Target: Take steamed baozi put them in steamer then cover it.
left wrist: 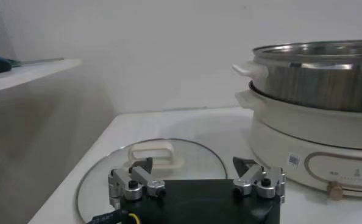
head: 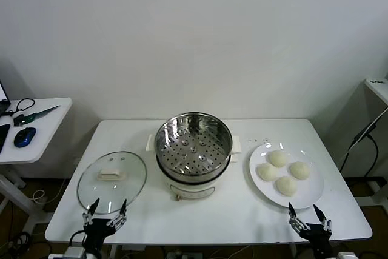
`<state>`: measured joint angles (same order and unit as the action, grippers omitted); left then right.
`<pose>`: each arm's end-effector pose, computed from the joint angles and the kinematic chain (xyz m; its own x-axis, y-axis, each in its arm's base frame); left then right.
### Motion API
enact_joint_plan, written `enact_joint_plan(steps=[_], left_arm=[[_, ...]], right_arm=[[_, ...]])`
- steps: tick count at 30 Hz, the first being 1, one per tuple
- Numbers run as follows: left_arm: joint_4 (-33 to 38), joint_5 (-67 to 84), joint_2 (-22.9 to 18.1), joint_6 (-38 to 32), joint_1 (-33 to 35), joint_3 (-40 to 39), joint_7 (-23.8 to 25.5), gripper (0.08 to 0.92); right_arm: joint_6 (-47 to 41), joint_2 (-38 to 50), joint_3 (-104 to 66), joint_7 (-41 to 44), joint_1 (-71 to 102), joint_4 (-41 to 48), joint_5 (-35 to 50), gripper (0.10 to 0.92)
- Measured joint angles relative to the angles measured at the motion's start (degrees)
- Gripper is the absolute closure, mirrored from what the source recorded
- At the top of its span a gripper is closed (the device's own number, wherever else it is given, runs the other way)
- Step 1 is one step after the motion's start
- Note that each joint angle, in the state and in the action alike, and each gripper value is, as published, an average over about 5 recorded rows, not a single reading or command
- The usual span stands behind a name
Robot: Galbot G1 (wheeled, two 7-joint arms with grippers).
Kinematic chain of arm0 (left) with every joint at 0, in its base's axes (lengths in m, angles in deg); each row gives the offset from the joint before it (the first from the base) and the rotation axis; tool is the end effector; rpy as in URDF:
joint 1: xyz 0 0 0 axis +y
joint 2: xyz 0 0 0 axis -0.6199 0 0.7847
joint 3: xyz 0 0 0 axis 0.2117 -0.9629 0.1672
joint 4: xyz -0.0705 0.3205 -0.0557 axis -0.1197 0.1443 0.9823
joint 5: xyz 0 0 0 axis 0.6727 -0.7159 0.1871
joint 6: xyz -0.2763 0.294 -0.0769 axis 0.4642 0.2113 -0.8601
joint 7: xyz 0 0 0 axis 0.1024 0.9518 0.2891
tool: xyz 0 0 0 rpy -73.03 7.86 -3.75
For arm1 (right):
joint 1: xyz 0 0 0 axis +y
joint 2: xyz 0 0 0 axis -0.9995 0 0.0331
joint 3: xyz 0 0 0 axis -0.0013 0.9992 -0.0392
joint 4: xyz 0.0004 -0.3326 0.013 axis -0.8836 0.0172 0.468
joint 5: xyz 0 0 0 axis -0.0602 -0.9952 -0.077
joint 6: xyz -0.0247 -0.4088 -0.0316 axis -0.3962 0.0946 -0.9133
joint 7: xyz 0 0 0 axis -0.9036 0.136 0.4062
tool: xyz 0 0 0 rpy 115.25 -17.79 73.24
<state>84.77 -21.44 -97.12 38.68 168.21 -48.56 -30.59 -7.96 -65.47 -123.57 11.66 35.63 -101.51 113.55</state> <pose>0.1868 0.0818 -0.3491 -0.9476 -0.0199 0.3187 -0.0015 0.9983 0.0579 0.2112 -0.1350 -0.3570 -0.9450 0.0663 0.3203 0.0637 0.9978 -0.0186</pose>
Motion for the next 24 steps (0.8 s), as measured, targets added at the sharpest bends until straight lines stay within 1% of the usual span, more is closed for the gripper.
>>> enact_joint_plan(steps=[6,11,14,17,20,24], left_arm=[[0.4,-0.2,0.0,0.3,0.0,-0.2,0.3,0.177],[0.8,-0.6,0.0,0.3,0.2,-0.4,0.4,0.177],[1.0,-0.8,-0.2,0.3,0.2,-0.6,0.4,0.177],[1.0,-1.0,-0.4,0.2,0.1,-0.8,0.4,0.177],[1.0,-1.3,-0.6,0.0,0.1,-1.0,0.5,0.177],[0.9,-1.8,-1.1,-0.2,0.0,-1.1,0.5,0.177]], right_arm=[[-4.2,4.7,0.9,1.2,-8.8,2.8,-1.1,0.203],[-8.0,12.4,4.8,7.1,-20.0,7.8,-3.2,0.203],[-9.6,18.1,9.0,12.9,-27.2,11.4,-5.1,0.203],[-9.8,23.8,14.9,20.4,-35.2,15.6,-7.8,0.203],[-8.4,28.4,22.5,28.6,-44.2,20.3,-10.9,0.203],[-5.1,32.3,34.8,39.5,-57.7,26.6,-15.1,0.203]])
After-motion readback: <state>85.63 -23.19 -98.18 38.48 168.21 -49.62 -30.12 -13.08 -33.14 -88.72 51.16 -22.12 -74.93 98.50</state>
